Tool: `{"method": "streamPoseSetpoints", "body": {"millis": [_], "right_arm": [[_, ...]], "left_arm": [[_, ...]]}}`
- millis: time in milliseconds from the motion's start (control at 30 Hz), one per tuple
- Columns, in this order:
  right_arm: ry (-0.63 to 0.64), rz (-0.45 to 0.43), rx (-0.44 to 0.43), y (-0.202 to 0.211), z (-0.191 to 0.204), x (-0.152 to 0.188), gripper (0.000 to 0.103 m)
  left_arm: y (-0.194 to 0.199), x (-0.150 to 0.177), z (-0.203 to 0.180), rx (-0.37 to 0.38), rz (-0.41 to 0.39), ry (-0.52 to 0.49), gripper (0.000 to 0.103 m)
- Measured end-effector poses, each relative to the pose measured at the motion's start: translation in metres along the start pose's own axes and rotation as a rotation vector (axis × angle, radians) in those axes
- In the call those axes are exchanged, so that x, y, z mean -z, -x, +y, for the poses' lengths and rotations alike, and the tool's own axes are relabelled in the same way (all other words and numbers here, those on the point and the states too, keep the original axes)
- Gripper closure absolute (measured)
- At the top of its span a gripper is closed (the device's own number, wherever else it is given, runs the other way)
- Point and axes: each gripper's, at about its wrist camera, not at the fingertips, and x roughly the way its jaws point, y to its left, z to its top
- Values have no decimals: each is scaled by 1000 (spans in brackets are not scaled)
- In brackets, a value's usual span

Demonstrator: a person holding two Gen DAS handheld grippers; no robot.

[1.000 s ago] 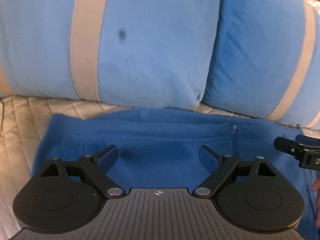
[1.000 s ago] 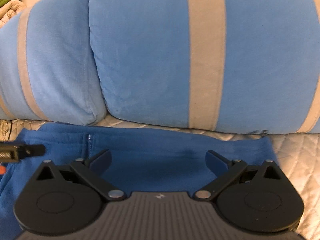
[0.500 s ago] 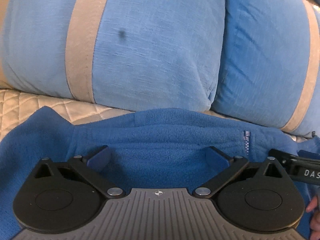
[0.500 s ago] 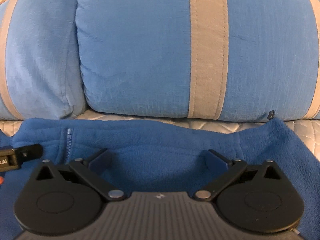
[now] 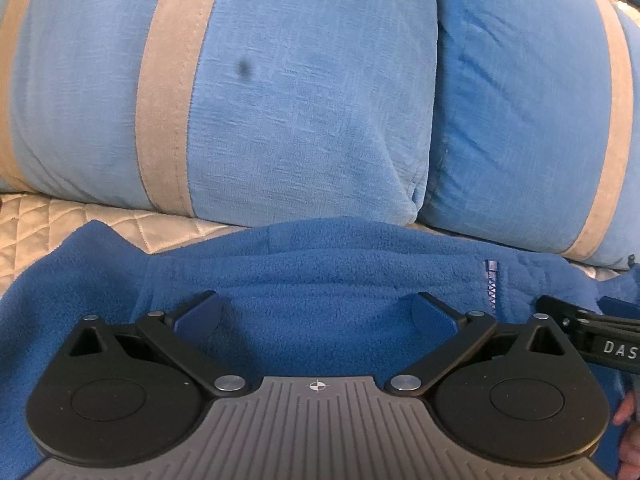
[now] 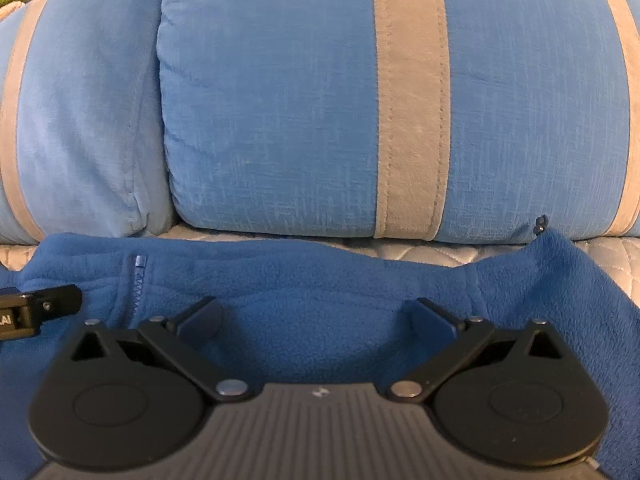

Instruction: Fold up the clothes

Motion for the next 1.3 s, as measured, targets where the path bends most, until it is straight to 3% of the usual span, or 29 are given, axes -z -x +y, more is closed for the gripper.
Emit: {"method": "streamPoseSetpoints", "body": {"millis": [200, 333, 400, 533, 767, 900, 1000, 1100, 1233, 1300], "right_arm": [[9, -11, 7, 1, 1, 2, 1], [4, -13, 3, 1, 1, 1, 1], [0, -13, -1, 3, 0, 1, 1], [-6, -10, -6, 4, -1, 0, 1], [-24, 42, -34, 12, -7, -10, 0], [-17, 94, -49, 44, -13, -22, 0], [42, 76, -37, 76, -20, -22, 0], [61, 72, -51, 90, -34, -13, 0], [-88, 91, -73, 75, -65, 23, 1], [-103, 73, -74, 74, -66, 30, 1]], "left_arm": [[31, -9, -1, -3, 118, 10, 0], [46, 5, -1, 16, 168, -34, 0], [44, 23, -2, 16, 116, -90, 0], [51, 46, -3, 6, -23, -101, 0], [46, 51, -4, 34, -25, -91, 0], [45, 53, -3, 38, -24, -88, 0], [46, 55, -3, 39, -25, -86, 0], [44, 56, -4, 38, -25, -87, 0], [50, 59, -1, 45, -28, -82, 0], [51, 60, 0, 45, -27, -81, 0]]}}
